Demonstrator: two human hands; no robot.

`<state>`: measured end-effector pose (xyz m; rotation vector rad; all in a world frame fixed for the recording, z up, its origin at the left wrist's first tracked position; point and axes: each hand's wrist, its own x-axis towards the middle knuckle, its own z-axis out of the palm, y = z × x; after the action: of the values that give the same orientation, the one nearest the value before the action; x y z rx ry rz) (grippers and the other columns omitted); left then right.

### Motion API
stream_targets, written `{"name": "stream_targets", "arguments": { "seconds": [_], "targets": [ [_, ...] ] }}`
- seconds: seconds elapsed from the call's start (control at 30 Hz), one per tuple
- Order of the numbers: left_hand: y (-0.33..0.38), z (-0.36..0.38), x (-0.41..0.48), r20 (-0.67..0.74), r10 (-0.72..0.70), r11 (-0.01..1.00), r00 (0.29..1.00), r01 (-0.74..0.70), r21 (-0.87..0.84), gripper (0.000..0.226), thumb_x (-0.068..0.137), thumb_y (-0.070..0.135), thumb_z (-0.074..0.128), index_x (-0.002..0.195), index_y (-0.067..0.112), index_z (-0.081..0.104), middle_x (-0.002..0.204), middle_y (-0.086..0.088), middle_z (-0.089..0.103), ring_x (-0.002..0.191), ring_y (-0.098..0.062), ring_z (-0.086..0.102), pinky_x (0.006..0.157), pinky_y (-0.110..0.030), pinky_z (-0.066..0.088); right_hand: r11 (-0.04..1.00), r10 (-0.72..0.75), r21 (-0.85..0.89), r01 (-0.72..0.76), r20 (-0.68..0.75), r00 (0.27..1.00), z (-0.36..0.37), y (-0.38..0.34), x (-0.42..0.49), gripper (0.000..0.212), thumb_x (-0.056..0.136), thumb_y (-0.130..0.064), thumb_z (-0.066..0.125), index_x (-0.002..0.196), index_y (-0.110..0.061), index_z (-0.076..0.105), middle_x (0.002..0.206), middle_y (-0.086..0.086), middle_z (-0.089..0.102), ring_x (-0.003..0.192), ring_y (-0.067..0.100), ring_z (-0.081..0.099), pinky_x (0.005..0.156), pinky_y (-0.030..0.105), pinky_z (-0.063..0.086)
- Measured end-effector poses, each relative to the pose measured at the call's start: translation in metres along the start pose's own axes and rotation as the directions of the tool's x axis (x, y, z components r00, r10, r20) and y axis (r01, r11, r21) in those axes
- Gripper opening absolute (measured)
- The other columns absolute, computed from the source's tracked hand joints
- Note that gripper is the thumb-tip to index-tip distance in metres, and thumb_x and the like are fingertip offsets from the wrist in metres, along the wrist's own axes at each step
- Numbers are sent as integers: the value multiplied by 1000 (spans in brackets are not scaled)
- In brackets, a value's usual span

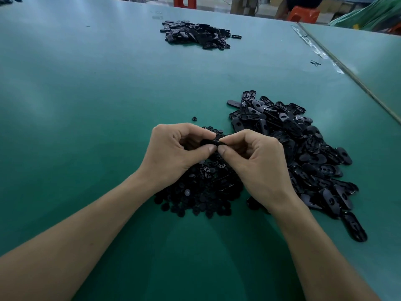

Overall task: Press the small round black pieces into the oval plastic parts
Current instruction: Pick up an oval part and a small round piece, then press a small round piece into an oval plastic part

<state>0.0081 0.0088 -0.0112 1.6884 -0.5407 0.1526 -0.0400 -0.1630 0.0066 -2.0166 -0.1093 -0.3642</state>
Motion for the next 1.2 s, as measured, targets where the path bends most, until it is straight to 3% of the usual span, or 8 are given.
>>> {"name": "stream_targets", "arguments": {
  "seconds": [0.33, 0.73, 0.9, 0.97, 1.07, 1.13, 1.2],
  "targets": [
    [-1, 0, 0, 2, 43, 999, 999, -43, -2, 27, 80, 12, 82, 95, 33, 77, 85, 11, 78, 67, -9, 72, 67, -21, 58, 997, -1, 72, 0, 9, 1000, -3, 0, 0, 22, 86, -9, 76, 85, -31, 71, 78, -12, 73, 68, 3, 67, 65, 18, 53],
    [-3, -2, -1, -25, 42, 999, 999, -41, 23, 27, 78, 5, 81, 85, 30, 76, 73, 15, 75, 61, 2, 66, 61, -12, 51, 999, -3, 48, 3, 6, 1000, -1, 0, 0, 15, 85, -8, 77, 89, -22, 76, 77, -11, 74, 69, 2, 68, 66, 15, 51],
    [-4, -1, 1, -157, 32, 999, 987, -27, 35, 22, 80, 10, 81, 87, 30, 76, 78, 10, 77, 66, -4, 70, 66, -18, 55, 997, 2, -79, 0, 24, 1000, -6, -2, -3, 20, 86, -25, 78, 106, -24, 73, 86, -10, 71, 77, 3, 65, 72, 13, 50],
    [-4, -3, 4, -268, 21, 999, 963, -9, 44, 22, 83, 11, 80, 90, 32, 76, 81, 13, 77, 72, -6, 72, 72, -20, 56, 979, -47, -196, 64, 89, 995, -15, -3, -4, 20, 80, -38, 81, 96, -28, 74, 87, -8, 65, 78, 4, 59, 70, 12, 45],
    [-2, -8, 11, -384, -7, 997, 923, 37, 71, 20, 88, 12, 75, 93, 32, 75, 79, 19, 76, 74, -5, 74, 70, -16, 55, 939, 37, -332, 90, 357, 934, -29, -2, -6, 32, 66, -59, 82, 89, -36, 74, 91, -13, 62, 93, 2, 54, 79, 19, 44],
    [-4, -17, 19, -406, -63, 987, 912, 116, 109, 17, 90, 16, 73, 92, 34, 75, 74, 17, 76, 73, -7, 74, 68, -18, 55, 915, 104, -393, 91, 448, 888, -31, 0, -7, 35, 64, -61, 82, 92, -42, 75, 91, -18, 59, 99, -2, 47, 82, 21, 41],
    [-7, -29, 27, -410, -109, 969, 905, 189, 160, 17, 89, 18, 74, 89, 35, 74, 70, 14, 75, 72, -8, 75, 72, -23, 57, 902, 101, -418, 111, 453, 886, -30, 1, -7, 32, 68, -58, 82, 95, -43, 75, 92, -22, 56, 100, -4, 44, 83, 20, 39]
  ]
}}
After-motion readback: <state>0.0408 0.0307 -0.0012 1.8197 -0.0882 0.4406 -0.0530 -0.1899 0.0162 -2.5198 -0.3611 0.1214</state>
